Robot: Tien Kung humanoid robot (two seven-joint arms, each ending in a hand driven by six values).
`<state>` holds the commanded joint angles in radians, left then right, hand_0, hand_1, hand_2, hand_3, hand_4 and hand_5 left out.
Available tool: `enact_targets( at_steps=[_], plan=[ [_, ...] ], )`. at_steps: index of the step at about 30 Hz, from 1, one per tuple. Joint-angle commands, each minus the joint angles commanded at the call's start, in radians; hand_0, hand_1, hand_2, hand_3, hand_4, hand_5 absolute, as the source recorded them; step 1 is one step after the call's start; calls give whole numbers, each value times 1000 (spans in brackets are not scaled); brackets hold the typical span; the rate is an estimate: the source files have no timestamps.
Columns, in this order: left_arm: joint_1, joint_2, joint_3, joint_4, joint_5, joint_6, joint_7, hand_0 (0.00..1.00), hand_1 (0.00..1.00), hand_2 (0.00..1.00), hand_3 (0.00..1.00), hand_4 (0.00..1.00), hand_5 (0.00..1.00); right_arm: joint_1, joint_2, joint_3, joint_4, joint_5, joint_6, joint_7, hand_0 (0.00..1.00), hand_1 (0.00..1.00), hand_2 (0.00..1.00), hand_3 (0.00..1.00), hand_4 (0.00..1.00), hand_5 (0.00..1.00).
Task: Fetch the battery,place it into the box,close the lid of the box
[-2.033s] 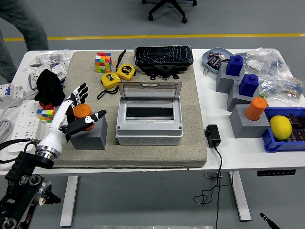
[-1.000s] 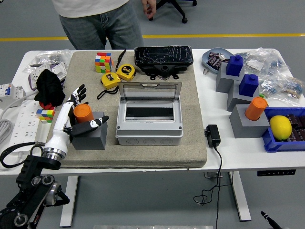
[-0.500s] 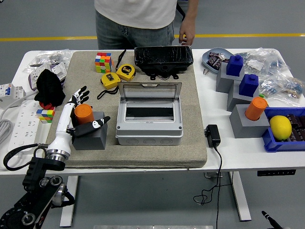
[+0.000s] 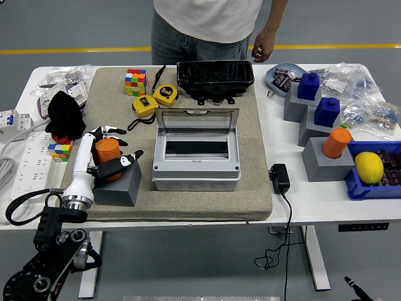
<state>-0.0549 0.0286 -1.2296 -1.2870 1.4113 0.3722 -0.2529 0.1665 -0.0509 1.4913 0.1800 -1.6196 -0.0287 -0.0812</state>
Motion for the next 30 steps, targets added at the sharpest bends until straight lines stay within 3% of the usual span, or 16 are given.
enact_targets(
  at_steps=[17,18,30],
  plan=[
    [-8,-3,15,4,-14,46,-17,225,343,278,299,998,2,1,-2,2,0,-3,0,0,787,707,711,761,998,998],
    [-9,-4,14,4,-16,51,-19,188,295,239,252,998,2,1,-2,1,0,-2,0,0,787,707,710,761,998,998],
    [-15,-5,15,4,-23,71,-28,152,243,196,207,998,2,1,-3,-1,0,-2,0,0,786,707,710,762,998,998]
  ],
)
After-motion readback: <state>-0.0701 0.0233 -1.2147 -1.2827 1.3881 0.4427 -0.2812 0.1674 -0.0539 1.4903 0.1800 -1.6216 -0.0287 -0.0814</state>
